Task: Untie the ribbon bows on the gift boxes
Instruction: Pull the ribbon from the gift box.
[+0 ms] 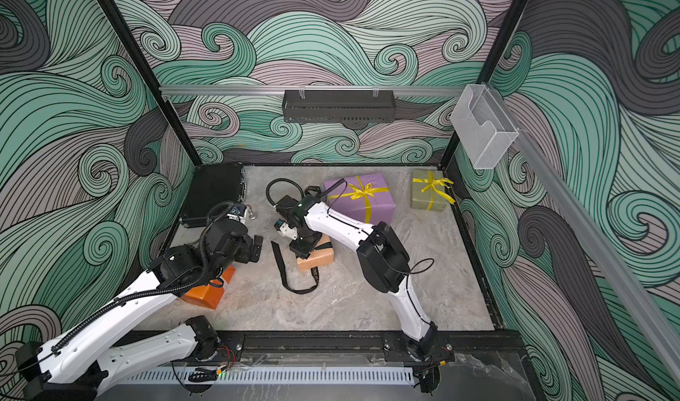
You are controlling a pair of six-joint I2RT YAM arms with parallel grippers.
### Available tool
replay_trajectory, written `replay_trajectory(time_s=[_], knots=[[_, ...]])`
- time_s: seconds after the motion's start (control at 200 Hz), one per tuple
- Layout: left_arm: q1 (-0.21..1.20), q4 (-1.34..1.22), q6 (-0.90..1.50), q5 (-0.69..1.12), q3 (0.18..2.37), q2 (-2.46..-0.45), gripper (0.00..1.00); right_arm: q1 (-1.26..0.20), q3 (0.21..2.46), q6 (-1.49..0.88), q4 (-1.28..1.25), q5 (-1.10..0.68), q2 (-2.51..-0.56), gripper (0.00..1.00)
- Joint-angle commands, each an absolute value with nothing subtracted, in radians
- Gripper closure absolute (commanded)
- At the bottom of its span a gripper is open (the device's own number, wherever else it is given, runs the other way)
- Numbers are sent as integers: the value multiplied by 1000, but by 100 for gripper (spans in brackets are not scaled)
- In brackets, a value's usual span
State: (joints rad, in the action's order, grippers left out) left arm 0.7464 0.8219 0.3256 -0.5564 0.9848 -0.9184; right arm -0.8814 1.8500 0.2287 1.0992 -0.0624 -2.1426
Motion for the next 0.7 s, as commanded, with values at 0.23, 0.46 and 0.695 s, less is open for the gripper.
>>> replay_trajectory(time_s=[0.23, 0.46, 0.695], knots=[[739, 813, 336, -558, 984, -897, 1, -869, 1759, 209, 1083, -115, -2118, 52], [739, 808, 334, -557, 981, -890, 1, -869, 1701, 190, 1054, -115, -2075, 56], [739, 807, 335, -554, 981, -894, 1, -871, 1616, 157, 993, -143, -2006, 58]])
